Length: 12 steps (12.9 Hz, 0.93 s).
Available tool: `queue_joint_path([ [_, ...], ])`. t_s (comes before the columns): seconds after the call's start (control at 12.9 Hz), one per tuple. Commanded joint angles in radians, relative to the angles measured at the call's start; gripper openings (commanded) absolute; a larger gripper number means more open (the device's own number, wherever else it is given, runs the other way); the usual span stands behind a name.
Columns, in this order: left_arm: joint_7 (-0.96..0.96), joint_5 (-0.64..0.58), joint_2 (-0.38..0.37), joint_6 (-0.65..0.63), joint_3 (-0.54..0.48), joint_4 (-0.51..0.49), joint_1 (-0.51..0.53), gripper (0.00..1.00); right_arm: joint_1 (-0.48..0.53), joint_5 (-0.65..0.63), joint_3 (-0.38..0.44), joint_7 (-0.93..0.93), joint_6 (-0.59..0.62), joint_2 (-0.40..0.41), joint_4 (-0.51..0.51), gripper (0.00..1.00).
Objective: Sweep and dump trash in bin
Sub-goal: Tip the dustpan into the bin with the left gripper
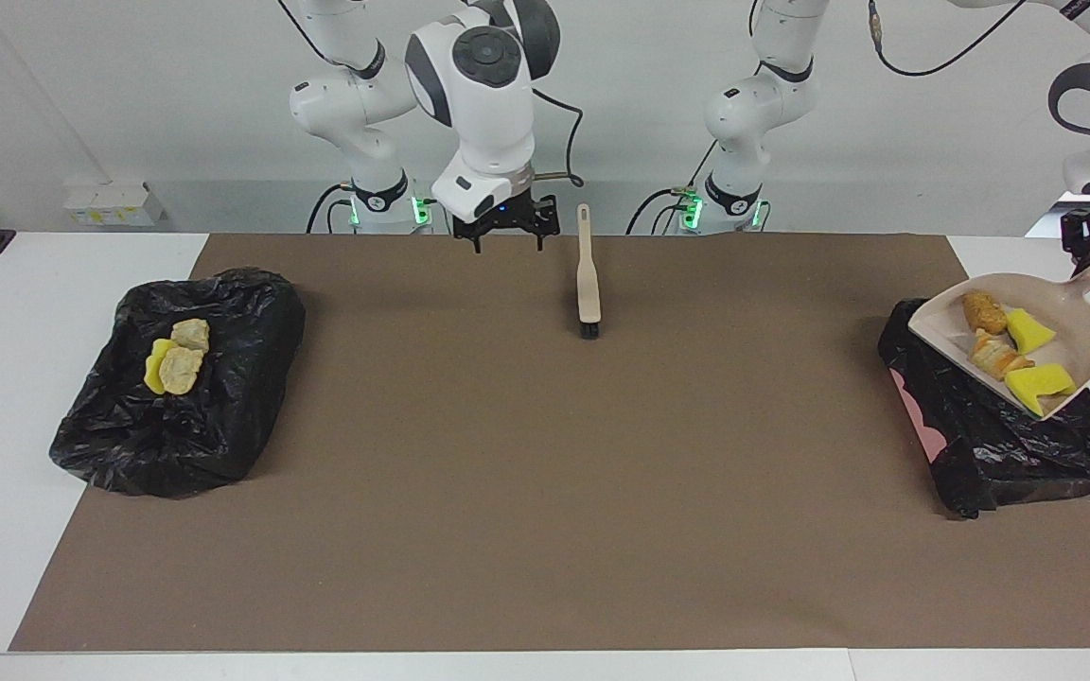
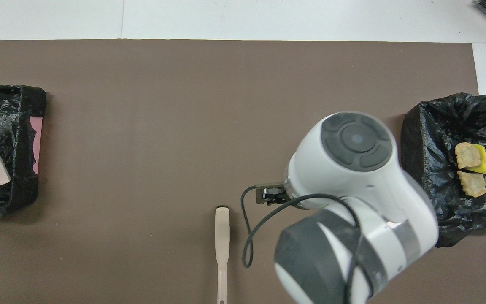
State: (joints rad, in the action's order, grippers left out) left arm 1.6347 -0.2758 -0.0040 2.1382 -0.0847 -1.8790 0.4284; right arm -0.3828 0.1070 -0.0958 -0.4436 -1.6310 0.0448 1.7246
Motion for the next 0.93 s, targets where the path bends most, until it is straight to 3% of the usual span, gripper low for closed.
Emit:
queue_joint_path([
  [0.0, -0.006, -0.1, 0.039, 0.049, 0.01, 0.032, 0.023, 0.0, 0.135, -0.023, -0.01, 0.141, 0.034, 0.009, -0.033, 1.0],
  [0.23, -0.076, -0.303, 0.042, 0.043, 0.01, 0.034, -0.005, 0.0, 0.231, -0.108, -0.008, 0.249, 0.033, 0.007, -0.057, 1.0],
  [0.54, -0.162, -0.529, 0.039, 0.025, 0.01, 0.05, -0.042, 0.0, 0.358, -0.106, 0.007, 0.249, 0.031, 0.007, -0.109, 1.0],
  [0.85, -0.167, -0.592, 0.041, -0.101, 0.011, 0.155, -0.083, 0.0, 0.374, -0.116, 0.034, 0.269, 0.019, -0.011, -0.111, 1.0],
])
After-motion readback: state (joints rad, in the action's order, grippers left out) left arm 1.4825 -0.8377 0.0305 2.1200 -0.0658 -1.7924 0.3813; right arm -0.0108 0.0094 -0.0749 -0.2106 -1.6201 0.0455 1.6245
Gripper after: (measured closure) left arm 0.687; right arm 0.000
